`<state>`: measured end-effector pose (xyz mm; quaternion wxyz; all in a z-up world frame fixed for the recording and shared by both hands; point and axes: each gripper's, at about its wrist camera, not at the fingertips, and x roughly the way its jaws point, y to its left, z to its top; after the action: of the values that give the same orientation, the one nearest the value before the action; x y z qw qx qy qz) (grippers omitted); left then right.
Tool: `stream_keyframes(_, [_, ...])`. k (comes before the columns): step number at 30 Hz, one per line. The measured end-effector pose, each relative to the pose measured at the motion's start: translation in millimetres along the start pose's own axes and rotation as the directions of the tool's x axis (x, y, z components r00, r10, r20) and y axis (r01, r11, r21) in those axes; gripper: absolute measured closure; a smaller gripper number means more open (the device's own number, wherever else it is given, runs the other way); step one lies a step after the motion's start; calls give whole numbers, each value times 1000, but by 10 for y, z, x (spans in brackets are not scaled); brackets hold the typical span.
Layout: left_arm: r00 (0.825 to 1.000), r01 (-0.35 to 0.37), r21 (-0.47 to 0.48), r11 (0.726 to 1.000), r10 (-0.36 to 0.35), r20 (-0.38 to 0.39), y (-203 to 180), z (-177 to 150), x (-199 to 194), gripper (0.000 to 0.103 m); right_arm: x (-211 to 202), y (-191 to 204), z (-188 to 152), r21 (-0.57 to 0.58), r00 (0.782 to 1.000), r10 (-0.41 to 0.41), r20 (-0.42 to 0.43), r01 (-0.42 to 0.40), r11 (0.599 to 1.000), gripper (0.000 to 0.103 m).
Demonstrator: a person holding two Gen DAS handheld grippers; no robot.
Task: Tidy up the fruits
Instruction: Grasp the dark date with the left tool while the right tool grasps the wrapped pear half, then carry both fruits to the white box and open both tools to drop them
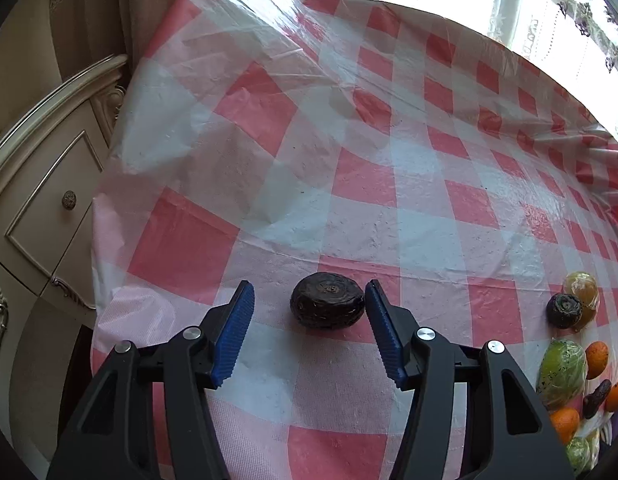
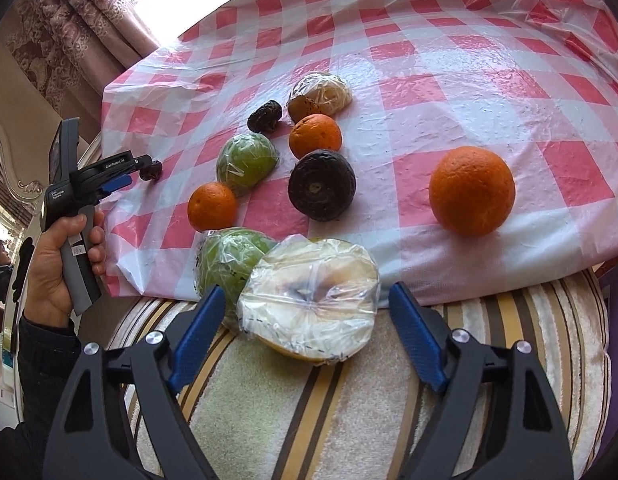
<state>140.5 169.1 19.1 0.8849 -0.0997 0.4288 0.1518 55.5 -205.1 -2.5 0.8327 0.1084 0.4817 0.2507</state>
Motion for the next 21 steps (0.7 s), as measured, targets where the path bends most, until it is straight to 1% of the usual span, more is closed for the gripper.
stream_keyframes(1, [1000,2,15,1000,-2,-9,-29,9,22,56,1,1,2,-1,1000,-1,0,1,1000,21])
stream_keyframes(2, [1000,2,27,1000,-1,-14,-54,15,35,64,1,5,2,-3,1000,-4,-1,4,1000,21])
stream_keyframes(3, [1000,-6,36,999,6,-14,-78,21,42,63,-1,4,0,-3,1000,0,0,0,1000,23])
stream_keyframes(4, [1000,-7,41,999,8,-12,-92,20,41,64,-3,0,-2,-1,1000,9,0,-9,1000,28])
stream_keyframes(6, [1000,2,52,999,-1,-11,-113,2,28,64,-21,3,-14,3,1000,25,2,-25,1000,34])
stream_keyframes(8, [1000,7,53,999,-7,-2,-125,-29,-19,64,-34,8,-28,3,1000,24,5,-24,1000,35])
stream_keyframes(10, [1000,11,59,998,-12,11,-140,-68,-93,64,-65,3,-36,7,1000,29,12,-29,1000,40])
stream_keyframes(17, [998,31,66,997,-35,60,-227,-222,-406,64,-142,16,-75,-6,1000,19,19,-19,1000,42])
stream_keyframes(21, [995,56,71,996,-62,81,-315,-346,-594,64,-213,-5,-116,-10,999,23,28,-23,1000,42])
